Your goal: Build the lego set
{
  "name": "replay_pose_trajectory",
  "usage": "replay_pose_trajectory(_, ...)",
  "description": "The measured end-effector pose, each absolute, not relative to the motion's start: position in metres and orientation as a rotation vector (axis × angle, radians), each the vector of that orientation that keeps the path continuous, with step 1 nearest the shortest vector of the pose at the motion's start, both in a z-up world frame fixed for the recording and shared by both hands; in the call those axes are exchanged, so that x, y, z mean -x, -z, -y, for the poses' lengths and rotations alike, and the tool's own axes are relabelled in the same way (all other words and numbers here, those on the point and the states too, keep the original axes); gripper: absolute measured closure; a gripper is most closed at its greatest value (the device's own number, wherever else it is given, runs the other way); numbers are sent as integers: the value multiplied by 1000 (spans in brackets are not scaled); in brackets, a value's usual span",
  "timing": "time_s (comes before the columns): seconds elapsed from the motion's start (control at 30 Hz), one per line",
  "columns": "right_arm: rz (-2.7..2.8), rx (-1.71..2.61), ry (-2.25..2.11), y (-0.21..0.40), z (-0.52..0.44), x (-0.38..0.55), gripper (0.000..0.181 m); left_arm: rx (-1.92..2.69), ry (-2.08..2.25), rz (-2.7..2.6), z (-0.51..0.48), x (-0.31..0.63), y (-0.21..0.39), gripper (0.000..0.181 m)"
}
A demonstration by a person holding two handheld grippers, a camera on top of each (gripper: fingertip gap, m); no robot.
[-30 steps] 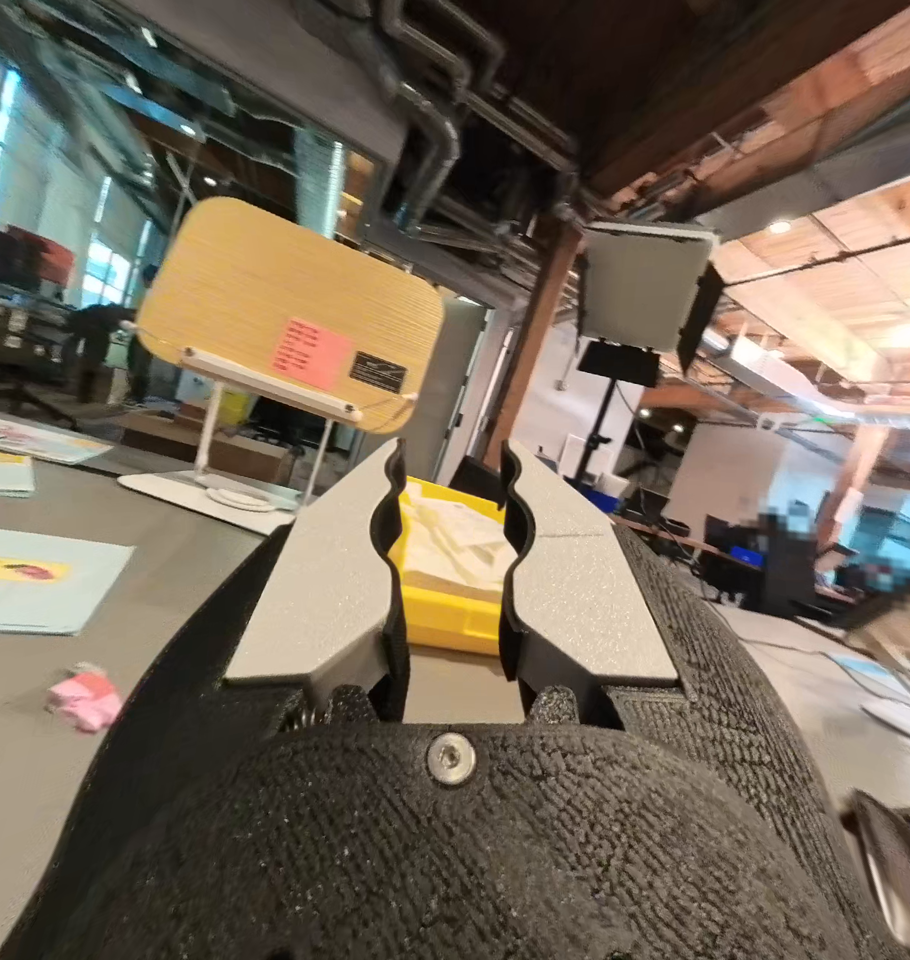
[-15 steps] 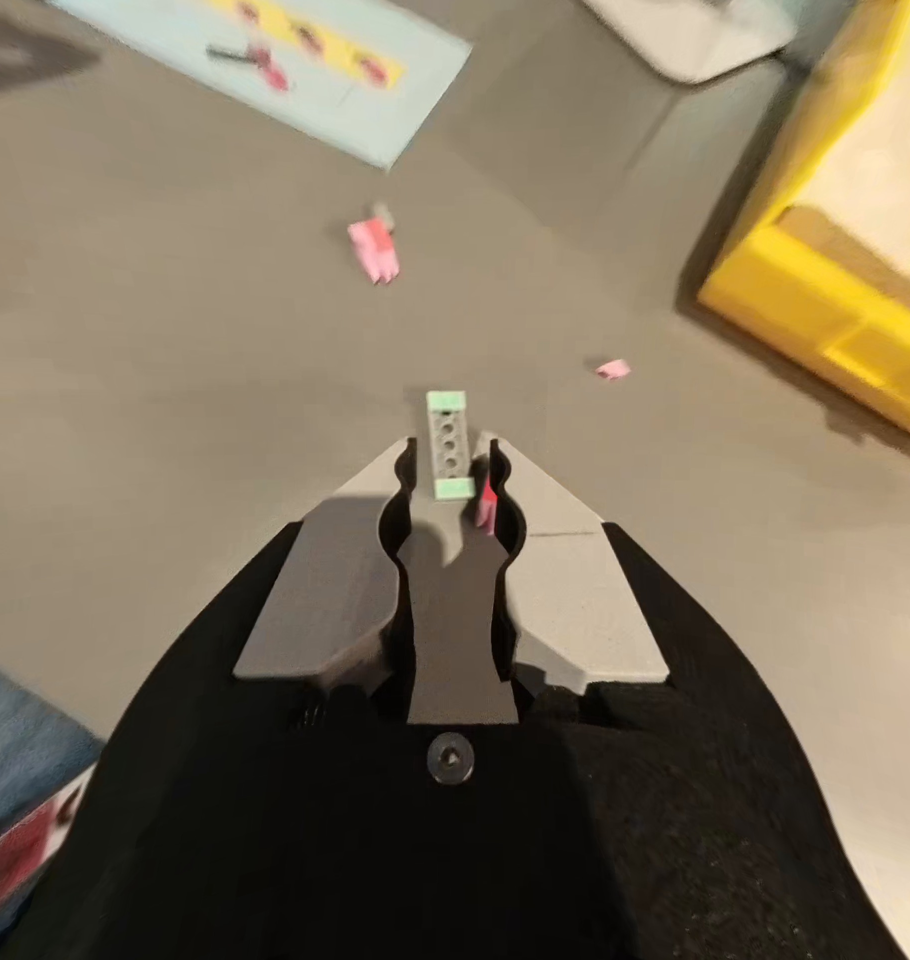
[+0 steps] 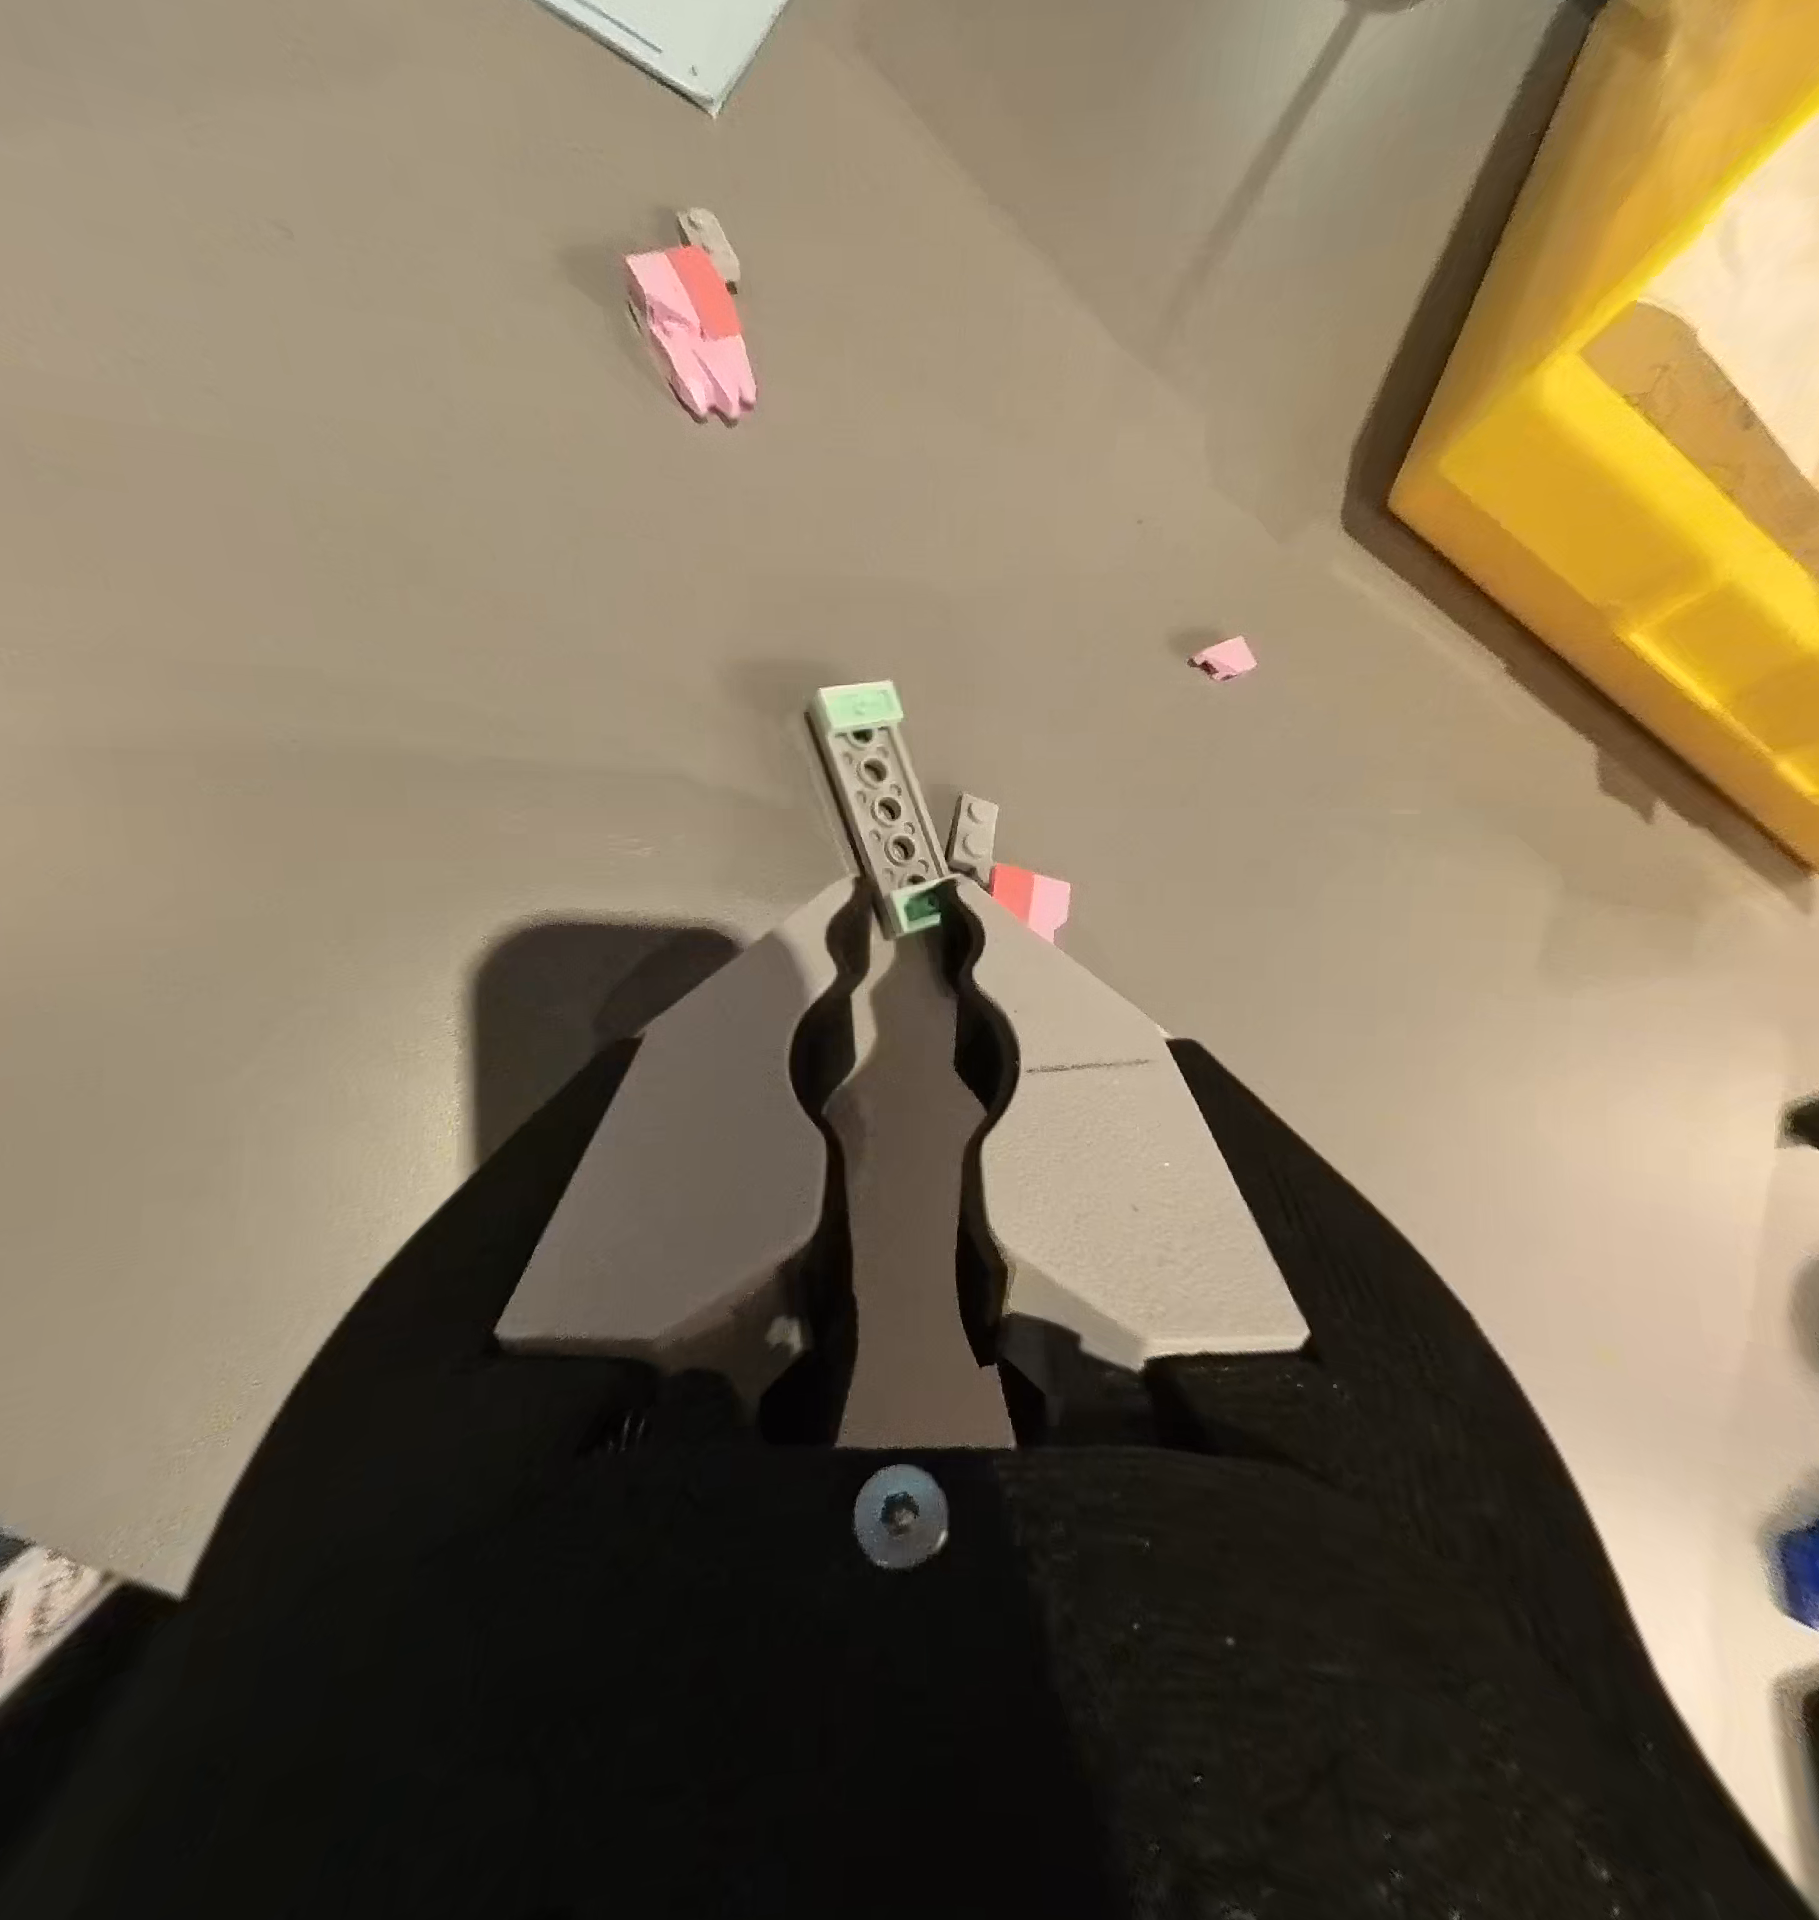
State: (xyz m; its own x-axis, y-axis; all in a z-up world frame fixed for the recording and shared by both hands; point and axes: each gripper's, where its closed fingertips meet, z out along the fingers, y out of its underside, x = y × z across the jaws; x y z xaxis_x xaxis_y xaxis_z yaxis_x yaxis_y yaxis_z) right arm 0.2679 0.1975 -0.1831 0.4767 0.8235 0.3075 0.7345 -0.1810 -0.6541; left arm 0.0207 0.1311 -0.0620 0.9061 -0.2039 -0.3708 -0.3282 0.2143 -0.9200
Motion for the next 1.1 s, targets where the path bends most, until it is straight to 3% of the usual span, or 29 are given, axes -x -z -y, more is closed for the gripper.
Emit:
replay_pose_trajectory(0.2,1423,1840,-41,181,-195,-256,172,1365,-94,-480,-131,-22,62,181)
replay_pose_trajectory(0.37,1450,1907,-228,181,-197,-242,148,1368,-96,-479,-131,-20,62,181)
replay_pose_trajectory(0.5,1534,1932,-312,184,-201,-234,154,1374,-95,-488,-131,-20,63,181)
replay_pose_trajectory(0.6,1589,1981,-358,186,-197,-232,169,1380,-87,-508,-131,-21,64,181)
replay_pose_trajectory(0.77,1638,1998,-306,186,-193,-226,170,1355,-50,-522,-127,-24,60,181)
replay_pose_trajectory(0.83,1674,1874,-260,178,-189,-213,179,1358,-30,-549,-127,-29,62,181)
replay_pose_trajectory(0.93,1652,1728,-470,162,-163,-176,179,1326,22,-691,-119,-46,69,180)
replay_pose_trajectory(1.1,1545,1636,-1158,131,-110,-128,179,1387,204,-944,-102,-77,100,149)
